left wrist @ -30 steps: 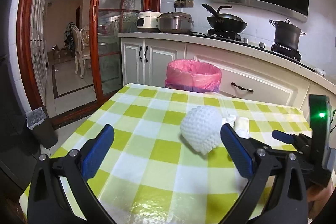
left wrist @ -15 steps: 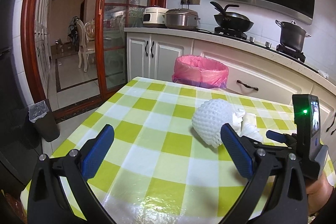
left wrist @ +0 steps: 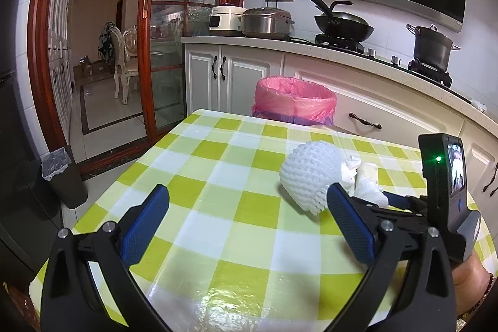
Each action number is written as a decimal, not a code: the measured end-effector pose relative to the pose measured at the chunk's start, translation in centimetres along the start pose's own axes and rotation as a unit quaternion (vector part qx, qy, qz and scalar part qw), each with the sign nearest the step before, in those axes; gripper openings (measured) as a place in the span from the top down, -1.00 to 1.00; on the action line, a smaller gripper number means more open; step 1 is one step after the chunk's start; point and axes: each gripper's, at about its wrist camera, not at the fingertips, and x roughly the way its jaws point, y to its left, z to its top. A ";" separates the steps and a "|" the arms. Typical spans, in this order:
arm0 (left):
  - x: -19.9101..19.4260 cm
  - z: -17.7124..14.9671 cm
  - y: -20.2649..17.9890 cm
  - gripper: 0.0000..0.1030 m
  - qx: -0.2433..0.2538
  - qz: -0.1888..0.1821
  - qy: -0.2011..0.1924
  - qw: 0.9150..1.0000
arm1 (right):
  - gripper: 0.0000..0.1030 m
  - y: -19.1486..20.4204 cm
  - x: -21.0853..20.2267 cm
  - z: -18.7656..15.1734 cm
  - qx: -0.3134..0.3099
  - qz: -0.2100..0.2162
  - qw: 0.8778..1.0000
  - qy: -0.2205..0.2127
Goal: Collect trash
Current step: 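Grasp the white tissue bundle with the right tool while the left tool grasps the white foam net, then carry the tissue bundle and foam net with both tools over the pink bin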
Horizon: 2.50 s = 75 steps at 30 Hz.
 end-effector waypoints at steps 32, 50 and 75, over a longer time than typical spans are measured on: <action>10.6 1.9 -6.9 -0.91 -0.014 -0.004 0.058 0.998 | 0.47 -6.9 -6.5 -1.9 0.055 0.057 0.993 -0.091; 14.8 1.1 -8.6 -0.39 0.016 -0.009 0.088 0.996 | 0.47 -8.2 -5.8 -2.1 0.079 0.057 0.991 -0.090; 4.1 -0.1 -8.7 0.28 0.059 -0.059 0.014 0.996 | 0.47 -5.6 -9.4 -1.7 0.052 0.056 0.990 -0.121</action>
